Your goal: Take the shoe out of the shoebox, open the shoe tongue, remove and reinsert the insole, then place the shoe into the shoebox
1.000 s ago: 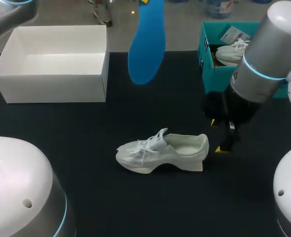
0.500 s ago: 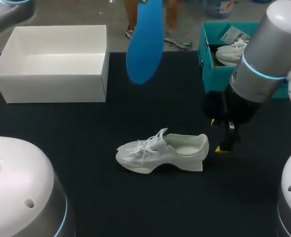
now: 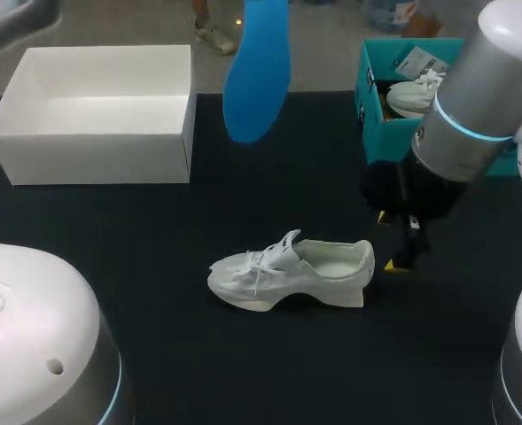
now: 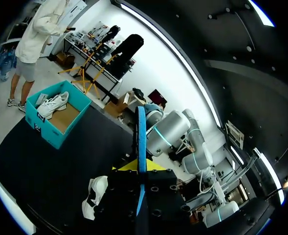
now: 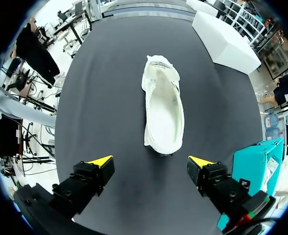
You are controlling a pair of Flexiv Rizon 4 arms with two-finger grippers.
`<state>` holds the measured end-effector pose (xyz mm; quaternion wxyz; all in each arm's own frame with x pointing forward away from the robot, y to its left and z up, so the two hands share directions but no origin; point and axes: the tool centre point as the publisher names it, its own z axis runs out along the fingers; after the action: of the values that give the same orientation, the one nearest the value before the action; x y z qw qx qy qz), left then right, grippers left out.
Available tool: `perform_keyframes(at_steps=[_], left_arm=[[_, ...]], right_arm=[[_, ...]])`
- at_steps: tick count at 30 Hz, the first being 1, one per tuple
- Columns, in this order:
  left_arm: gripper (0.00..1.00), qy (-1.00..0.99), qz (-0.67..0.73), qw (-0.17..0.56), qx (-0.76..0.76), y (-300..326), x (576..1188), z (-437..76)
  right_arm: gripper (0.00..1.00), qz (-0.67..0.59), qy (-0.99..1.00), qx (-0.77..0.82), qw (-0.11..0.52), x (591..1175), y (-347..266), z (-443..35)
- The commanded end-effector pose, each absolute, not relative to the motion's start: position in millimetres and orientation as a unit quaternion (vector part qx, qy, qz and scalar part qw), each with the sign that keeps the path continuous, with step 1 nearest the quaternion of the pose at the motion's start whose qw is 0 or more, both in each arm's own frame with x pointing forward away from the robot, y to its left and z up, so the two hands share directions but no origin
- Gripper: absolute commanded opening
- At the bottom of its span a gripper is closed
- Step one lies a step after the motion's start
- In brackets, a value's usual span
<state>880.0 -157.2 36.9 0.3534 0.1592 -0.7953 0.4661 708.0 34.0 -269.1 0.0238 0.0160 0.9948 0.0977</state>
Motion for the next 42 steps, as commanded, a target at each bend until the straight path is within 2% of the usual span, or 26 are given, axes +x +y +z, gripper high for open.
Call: perform_keyframes(at_steps=[1, 13, 30, 42], left_arm=[[0.00, -0.796, 0.465, 0.355, 0.158, -157, 882, 37], [0.00, -0.796, 0.465, 0.355, 0.158, -157, 882, 37], [0.00, -0.796, 0.465, 0.355, 0.158, -157, 882, 37], [0.00, -0.796, 0.465, 0.355, 0.158, -157, 882, 37]], right_arm=[[1.00, 0.092, 0.996, 0.016, 0.019, 720, 47, -272], [1.00, 0.105, 0.994, 0.019, 0.013, 756, 83, -281], [1.00, 0.121, 0.992, 0.009, -0.020, 777, 107, -335], [1.00, 0.115, 0.993, 0.002, -0.037, 788, 99, -375]])
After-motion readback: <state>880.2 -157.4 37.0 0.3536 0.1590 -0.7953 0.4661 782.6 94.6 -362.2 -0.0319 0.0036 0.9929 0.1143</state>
